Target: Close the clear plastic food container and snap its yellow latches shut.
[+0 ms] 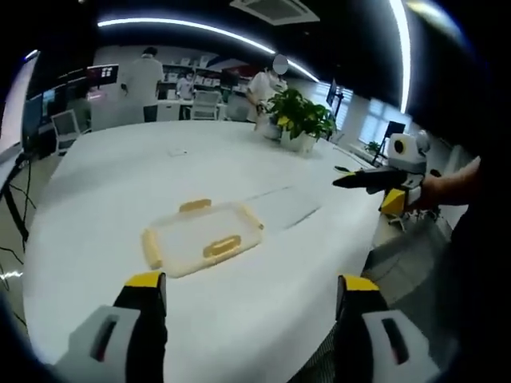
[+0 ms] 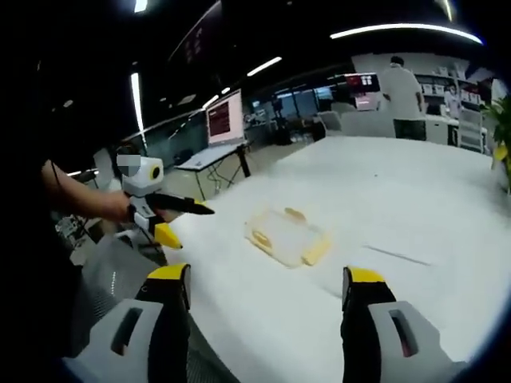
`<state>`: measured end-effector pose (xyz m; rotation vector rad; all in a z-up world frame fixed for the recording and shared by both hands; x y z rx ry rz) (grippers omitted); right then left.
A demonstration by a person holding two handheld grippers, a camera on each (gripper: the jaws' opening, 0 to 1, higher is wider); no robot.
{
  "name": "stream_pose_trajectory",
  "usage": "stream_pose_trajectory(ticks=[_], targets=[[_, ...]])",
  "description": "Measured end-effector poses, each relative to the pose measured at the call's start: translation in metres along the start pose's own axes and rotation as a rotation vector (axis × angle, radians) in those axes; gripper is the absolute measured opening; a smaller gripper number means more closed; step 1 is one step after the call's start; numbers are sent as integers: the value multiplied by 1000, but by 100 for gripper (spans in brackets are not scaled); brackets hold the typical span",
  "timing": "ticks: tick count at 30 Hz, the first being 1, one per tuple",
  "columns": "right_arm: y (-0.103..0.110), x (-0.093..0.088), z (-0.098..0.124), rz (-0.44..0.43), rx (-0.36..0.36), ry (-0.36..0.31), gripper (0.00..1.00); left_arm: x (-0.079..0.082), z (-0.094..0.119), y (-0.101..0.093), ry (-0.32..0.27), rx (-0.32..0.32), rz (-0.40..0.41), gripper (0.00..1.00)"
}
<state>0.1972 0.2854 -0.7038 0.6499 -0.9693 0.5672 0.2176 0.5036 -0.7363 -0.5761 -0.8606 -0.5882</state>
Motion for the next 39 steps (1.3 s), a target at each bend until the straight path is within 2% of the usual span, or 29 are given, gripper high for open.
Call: stream_pose_trajectory(ticks=[4, 9, 13, 20, 24, 33, 39], targets=[[-2, 3, -6, -10, -3, 5, 75, 1, 0, 7, 17, -31, -20, 84], [-4, 8, -14, 34, -7, 19, 72, 5, 0, 16, 28, -74, -20, 83], [-10, 11, -22, 40, -20, 26, 69, 6, -4, 21, 55, -108, -68, 83], [-15, 13, -33, 64, -34, 49, 66, 13, -8, 34, 60, -143, -114, 80], [-19, 13, -42, 16, -47, 65, 64, 14, -11, 41, 78, -161, -152, 77], [-29, 21, -60, 23, -78, 70, 62, 13, -21, 55, 88, -207, -166, 73], [-34, 20, -70, 59, -71, 108, 62, 14, -27, 67, 93, -218, -180, 73]])
Point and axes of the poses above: the point that each gripper's makers call its tool centre point, and the gripper's own axes: z roughly backward along the fingers, y roughly to its left, x roughly out of its top, the point moved 3 cm from there along z, roughly backward along the fingers, and after that the axes turned 1 degree about -x, right-handed, at the moved point
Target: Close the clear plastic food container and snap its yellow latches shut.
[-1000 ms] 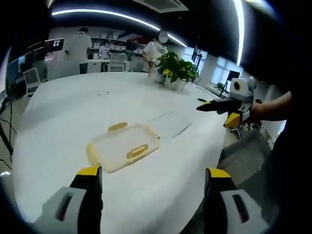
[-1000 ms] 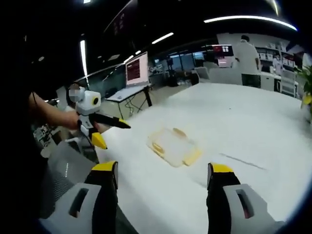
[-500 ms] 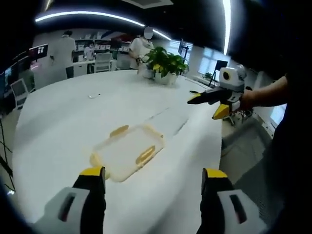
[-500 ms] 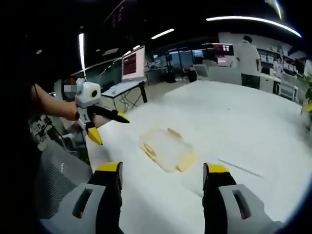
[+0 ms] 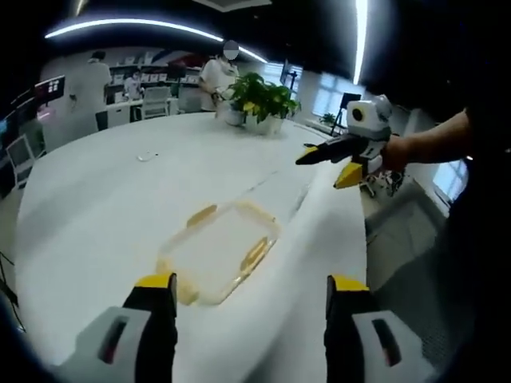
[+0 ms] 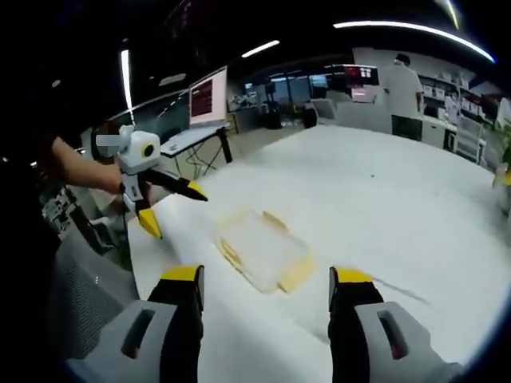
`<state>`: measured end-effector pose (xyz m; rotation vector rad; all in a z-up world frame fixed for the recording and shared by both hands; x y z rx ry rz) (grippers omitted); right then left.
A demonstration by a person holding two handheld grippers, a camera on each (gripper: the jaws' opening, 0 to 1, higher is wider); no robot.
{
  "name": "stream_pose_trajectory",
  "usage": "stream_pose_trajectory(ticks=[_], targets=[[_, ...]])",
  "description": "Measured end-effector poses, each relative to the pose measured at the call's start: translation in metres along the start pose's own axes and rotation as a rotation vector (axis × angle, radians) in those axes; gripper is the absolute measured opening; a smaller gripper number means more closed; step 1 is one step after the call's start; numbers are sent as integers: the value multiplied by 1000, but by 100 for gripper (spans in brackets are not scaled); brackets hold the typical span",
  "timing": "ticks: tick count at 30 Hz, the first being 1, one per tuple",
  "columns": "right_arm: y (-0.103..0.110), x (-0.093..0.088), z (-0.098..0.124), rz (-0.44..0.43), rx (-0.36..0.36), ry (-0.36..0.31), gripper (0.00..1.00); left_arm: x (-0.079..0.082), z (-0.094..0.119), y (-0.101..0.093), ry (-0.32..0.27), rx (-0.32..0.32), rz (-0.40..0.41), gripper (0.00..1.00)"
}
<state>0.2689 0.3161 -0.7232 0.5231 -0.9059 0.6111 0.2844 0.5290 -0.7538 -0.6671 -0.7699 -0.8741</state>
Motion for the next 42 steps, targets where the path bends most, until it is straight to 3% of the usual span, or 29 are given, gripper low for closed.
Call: stream_pose_trajectory(ticks=[3, 6, 15, 33, 42], targets=[[-3, 2, -6, 24, 16, 17, 61, -2, -1, 7, 20, -2, -13, 71], [-5, 4, -10, 50, 20, 34, 61, -2, 0, 15, 44, -9, -34, 64], [-12, 6, -24, 120, 43, 75, 58, -5, -3, 33, 59, -6, -47, 66], [-22, -4, -54, 302, 122, 254, 53, -14, -19, 50, 186, -91, -231, 62], [-30, -16, -69, 405, 151, 335, 53, -16, -21, 62, 216, -100, -268, 59]])
Point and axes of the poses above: the point that each gripper's makers call its tool centre point, and the gripper's own axes: z roughly backward along the fingers, y roughly to its left, x roughly out of its top, the point moved 3 cm from there along z, roughly backward along the fingers, and after that the axes turned 1 degree about -x, right-handed, at the moved point
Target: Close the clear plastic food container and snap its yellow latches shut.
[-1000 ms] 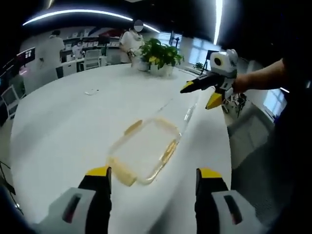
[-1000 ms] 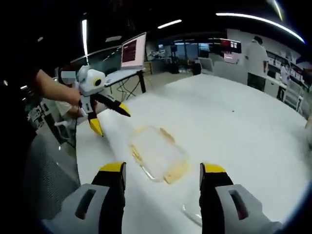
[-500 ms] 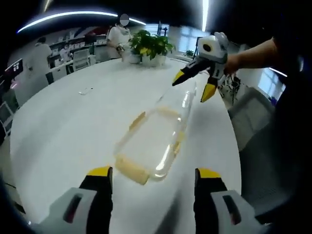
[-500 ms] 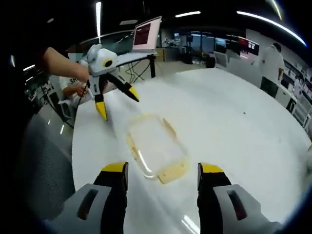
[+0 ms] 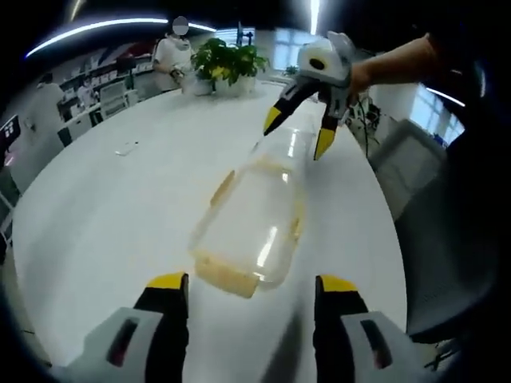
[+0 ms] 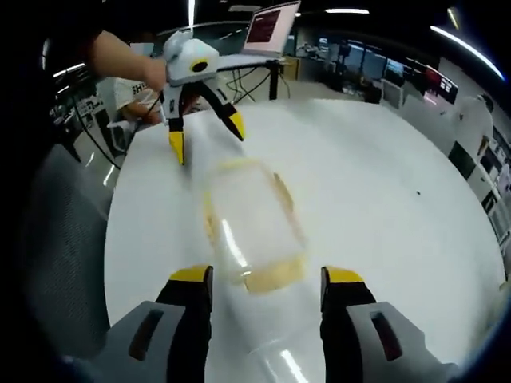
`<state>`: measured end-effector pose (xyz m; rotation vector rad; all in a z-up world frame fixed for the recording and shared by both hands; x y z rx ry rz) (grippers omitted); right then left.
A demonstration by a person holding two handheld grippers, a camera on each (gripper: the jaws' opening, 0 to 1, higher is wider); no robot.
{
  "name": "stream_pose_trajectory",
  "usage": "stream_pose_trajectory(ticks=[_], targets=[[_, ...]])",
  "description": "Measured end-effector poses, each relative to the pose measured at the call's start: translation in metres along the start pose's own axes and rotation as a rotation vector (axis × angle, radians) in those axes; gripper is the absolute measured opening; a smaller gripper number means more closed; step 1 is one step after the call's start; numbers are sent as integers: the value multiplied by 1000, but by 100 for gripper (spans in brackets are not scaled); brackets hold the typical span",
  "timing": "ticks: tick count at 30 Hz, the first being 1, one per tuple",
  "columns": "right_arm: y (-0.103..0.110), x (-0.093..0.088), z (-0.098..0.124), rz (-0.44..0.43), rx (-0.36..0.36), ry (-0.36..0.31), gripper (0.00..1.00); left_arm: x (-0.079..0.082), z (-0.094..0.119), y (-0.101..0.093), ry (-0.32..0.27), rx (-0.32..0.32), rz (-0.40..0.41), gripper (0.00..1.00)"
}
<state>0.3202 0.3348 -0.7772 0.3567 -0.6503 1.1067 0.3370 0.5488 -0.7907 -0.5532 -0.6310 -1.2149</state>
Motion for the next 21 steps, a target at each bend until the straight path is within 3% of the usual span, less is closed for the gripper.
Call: stream_pose_trajectory(ticks=[9, 21], targets=[[-10, -5, -12, 99, 43, 86, 48, -3, -8, 11, 69, -14, -104, 55], [-14, -9, -21, 155, 102, 141, 46, 3, -17, 20, 103, -44, -188, 53]])
Point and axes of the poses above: the point that each gripper's makers call its tool centre point, and the gripper's own axes: z roughly backward along the fingers, y roughly to its left, x roughly out of its top, the point moved 3 cm from there along z, roughly backward along the fingers, and after that the axes turned 1 degree about -x, right-handed, at the moved point
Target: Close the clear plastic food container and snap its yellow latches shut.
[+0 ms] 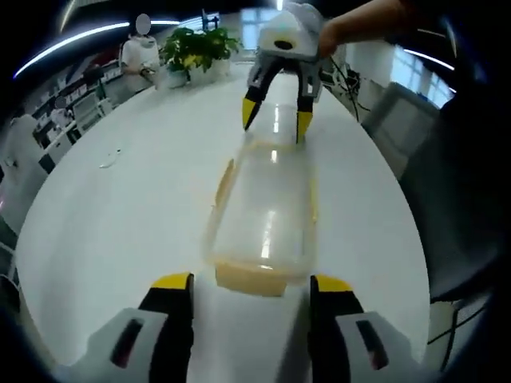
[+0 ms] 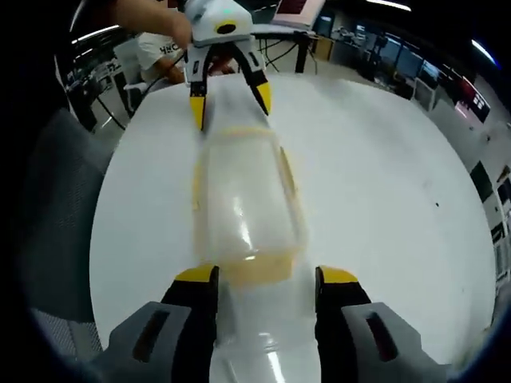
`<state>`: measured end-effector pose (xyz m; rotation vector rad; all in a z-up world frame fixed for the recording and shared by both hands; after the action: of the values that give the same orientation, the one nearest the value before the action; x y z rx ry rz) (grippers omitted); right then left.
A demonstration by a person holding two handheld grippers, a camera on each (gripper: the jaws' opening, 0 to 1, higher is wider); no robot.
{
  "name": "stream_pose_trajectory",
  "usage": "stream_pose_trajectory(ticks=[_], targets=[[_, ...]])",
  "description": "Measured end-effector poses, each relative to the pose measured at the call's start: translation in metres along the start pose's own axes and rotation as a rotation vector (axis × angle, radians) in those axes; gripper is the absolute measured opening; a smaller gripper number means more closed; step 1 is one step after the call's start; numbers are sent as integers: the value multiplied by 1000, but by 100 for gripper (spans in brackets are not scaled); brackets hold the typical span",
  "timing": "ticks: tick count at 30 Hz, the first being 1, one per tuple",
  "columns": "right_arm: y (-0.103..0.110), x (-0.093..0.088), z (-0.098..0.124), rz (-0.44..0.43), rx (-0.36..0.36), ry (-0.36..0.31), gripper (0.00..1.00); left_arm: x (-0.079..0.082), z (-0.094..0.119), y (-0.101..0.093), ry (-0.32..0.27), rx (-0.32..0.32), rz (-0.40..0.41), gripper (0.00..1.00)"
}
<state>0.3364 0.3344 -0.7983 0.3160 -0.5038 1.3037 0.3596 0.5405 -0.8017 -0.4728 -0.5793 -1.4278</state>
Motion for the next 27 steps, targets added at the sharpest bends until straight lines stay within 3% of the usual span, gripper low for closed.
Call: stream_pose_trajectory(ticks=[8, 14, 24, 27], targets=[[3, 0, -10, 71, 33, 51, 44, 3, -5, 4, 2, -36, -48, 52], [1, -2, -14, 80, 49, 74, 44, 0, -10, -1, 42, -78, -109, 45], [7, -5, -21, 144, 88, 133, 38, -4, -19, -5, 92, -96, -161, 38], [7, -4, -22, 133, 94, 148, 38, -3, -19, -1, 92, -87, -142, 34]])
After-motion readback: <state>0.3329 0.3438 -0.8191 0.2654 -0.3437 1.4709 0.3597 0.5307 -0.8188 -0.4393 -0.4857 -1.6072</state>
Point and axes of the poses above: the point that each gripper's makers call its tool centre point, and the gripper's own axes: z roughly backward along the fingers, y roughly to its left, x roughly out of its top, the point moved 3 cm from there along z, roughly backward along the fingers, and after that the axes turned 1 degree about -x, right-handed, at the moved point
